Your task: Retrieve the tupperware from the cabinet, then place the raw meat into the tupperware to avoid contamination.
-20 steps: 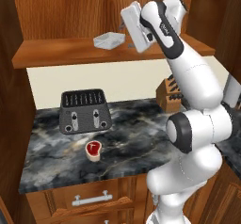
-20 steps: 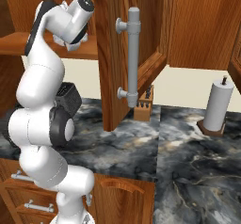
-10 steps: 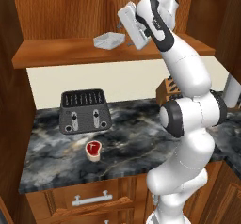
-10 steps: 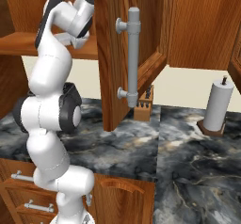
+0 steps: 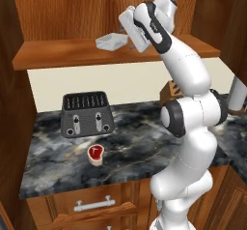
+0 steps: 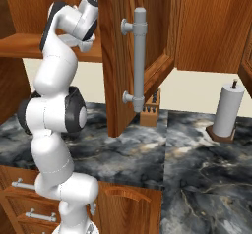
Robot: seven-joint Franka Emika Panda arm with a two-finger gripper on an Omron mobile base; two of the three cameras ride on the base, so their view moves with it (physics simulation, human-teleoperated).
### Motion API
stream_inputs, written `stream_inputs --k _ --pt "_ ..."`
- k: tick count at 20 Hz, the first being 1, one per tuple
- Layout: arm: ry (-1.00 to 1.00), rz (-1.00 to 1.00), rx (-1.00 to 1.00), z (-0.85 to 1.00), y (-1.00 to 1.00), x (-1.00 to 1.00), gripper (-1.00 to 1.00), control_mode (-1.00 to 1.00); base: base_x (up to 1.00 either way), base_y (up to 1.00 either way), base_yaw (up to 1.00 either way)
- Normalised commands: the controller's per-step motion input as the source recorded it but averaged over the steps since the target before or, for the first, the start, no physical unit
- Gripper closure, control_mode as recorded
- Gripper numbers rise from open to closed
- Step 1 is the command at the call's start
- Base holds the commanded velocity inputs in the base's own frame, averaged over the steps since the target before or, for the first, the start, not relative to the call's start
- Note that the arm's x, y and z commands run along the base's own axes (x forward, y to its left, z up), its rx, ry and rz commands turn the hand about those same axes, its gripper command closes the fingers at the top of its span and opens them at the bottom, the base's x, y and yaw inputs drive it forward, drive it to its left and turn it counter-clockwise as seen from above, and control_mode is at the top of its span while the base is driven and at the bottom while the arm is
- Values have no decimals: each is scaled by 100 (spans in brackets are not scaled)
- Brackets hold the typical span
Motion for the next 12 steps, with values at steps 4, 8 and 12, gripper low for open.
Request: stream_inputs --k 4,8,12 --pt "0 0 0 -2 2 43 -100 -100 0 0 0" --pt "0 0 0 -7 0 42 -100 -100 0 0 0" --pt "0 0 0 -2 0 33 -100 -100 0 0 0"
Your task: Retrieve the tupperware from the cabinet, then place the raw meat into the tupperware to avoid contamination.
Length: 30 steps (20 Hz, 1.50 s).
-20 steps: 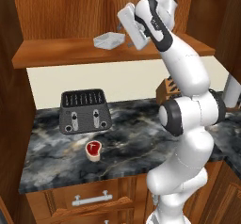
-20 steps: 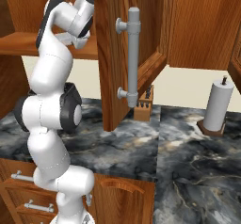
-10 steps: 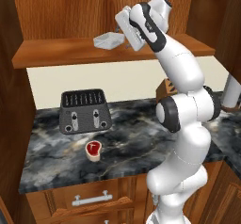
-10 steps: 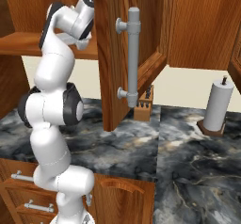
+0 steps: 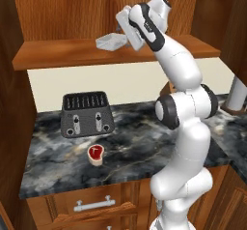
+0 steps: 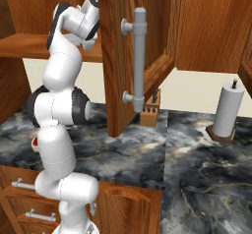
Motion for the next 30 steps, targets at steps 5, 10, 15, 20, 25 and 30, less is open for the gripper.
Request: stream_inputs --k 5,10,15,20,25,30 --pt "0 0 0 -8 1 29 -100 -100 0 0 0" --pt "0 0 0 -11 10 16 -100 -100 0 0 0" --pt "0 0 0 -11 15 18 -100 -100 0 0 0" --pt "0 0 0 -16 14 18 -100 -100 0 0 0" --pt "3 0 0 -19 12 10 100 -100 0 0 0" --pt "5 0 0 -20 9 7 100 -100 0 0 0"
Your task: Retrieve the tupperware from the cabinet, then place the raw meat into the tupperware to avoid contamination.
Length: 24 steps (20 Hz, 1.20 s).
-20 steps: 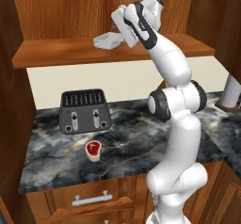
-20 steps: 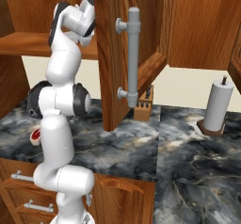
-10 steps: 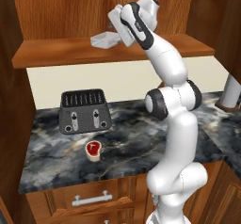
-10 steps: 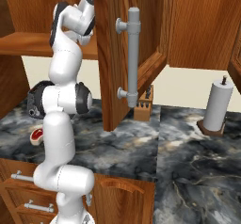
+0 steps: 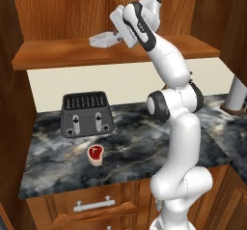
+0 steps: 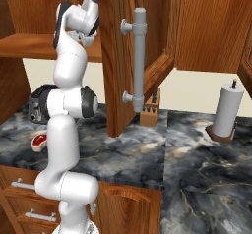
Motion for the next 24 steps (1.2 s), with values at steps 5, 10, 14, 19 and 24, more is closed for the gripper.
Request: stream_inputs --k 5,10,14,19,24 --pt "1 0 0 -19 1 0 100 -100 0 0 0" --pt "0 0 0 -16 0 0 100 -100 0 0 0" --pt "0 0 0 -2 9 0 100 -100 0 0 0" --pt "-2 -2 0 0 12 -1 100 -100 0 0 0" --pt "-6 -4 8 -7 1 0 100 -100 0 0 0"
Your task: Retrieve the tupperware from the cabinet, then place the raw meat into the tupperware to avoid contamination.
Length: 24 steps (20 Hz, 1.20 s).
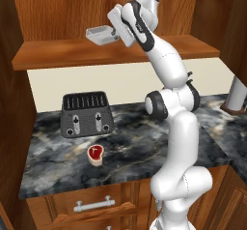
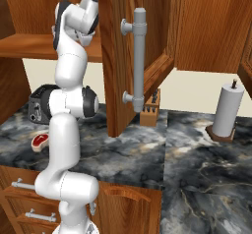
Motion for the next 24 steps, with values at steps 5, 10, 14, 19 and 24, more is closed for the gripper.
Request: stream_inputs --k 5,10,14,19,24 --pt "-2 -3 22 -15 -5 11 100 -100 0 0 0" --pt "0 0 11 -10 -5 4 100 -100 0 0 0" --pt "0 0 0 0 0 -1 100 -100 0 0 0" --pt "-3 0 0 0 11 -11 100 -100 0 0 0" --pt "-8 -2 0 0 18 -28 100 -100 0 0 0"
